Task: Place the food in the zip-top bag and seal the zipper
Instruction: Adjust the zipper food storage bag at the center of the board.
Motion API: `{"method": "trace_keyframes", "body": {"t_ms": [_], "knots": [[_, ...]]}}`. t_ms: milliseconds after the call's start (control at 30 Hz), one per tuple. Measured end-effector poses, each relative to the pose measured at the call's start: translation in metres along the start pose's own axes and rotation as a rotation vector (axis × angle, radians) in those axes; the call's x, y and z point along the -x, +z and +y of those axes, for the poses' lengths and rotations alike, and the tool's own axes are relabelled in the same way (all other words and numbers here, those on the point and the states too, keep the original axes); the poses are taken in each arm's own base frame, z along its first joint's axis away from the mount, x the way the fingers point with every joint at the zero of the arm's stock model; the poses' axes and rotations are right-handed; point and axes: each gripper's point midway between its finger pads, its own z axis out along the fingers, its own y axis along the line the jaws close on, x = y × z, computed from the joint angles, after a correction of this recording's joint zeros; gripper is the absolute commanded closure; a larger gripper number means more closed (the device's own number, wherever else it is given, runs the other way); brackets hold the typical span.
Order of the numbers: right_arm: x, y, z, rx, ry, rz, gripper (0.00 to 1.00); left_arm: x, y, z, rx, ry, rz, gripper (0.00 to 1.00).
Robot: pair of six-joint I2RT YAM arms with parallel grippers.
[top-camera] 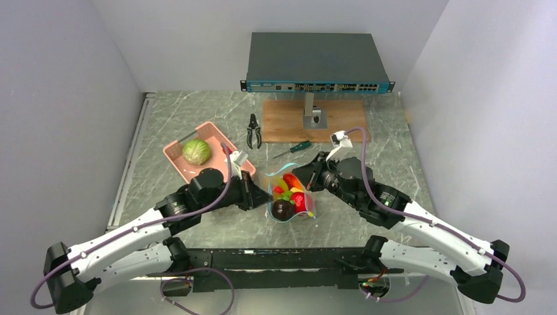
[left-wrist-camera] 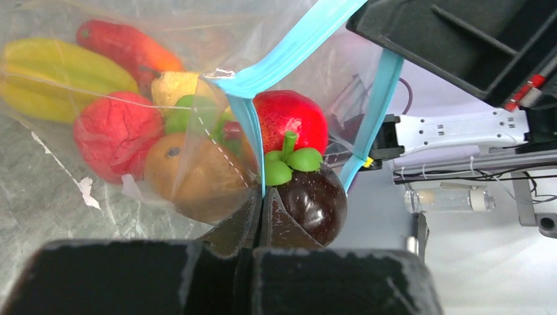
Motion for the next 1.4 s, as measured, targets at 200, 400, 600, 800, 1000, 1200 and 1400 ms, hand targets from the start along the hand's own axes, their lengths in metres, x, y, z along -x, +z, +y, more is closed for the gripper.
{"method": "trace_keyframes", "body": {"t_ms": [200,400,600,800,1000,1200,1400], "knots": [[0.021,-0.007,0.0,-0.08,-0.152,0.016,1.0,0.022,-0.023,-0.019,0.001,-0.046,-0.062,1.0],[0.039,-0.001,0.018,-0.139,-0.311,0.119,1.0,0.047,-0.041,-0.046,0.005,-0.132,-0.093,1.0],[0.007,0.014,-0.001,-0.193,-0.402,0.274,1.0,0.045,-0.036,-0.038,0.036,-0.232,-0.102,1.0],[-0.058,0.032,-0.061,-0.337,-0.477,0.506,1.0,0.01,-0.009,0.042,0.202,-0.376,-0.051,1.0],[-0.018,0.022,-0.025,-0.266,-0.515,0.447,1.0,0.051,-0.033,0.0,0.112,-0.343,-0.138,1.0],[0.012,0.016,0.006,-0.168,-0.515,0.335,1.0,0.079,-0.064,-0.033,-0.019,-0.331,-0.267,1.0],[-0.037,0.03,-0.021,-0.175,-0.518,0.477,1.0,0.035,-0.041,0.024,0.109,-0.42,-0.206,1.0]]}}
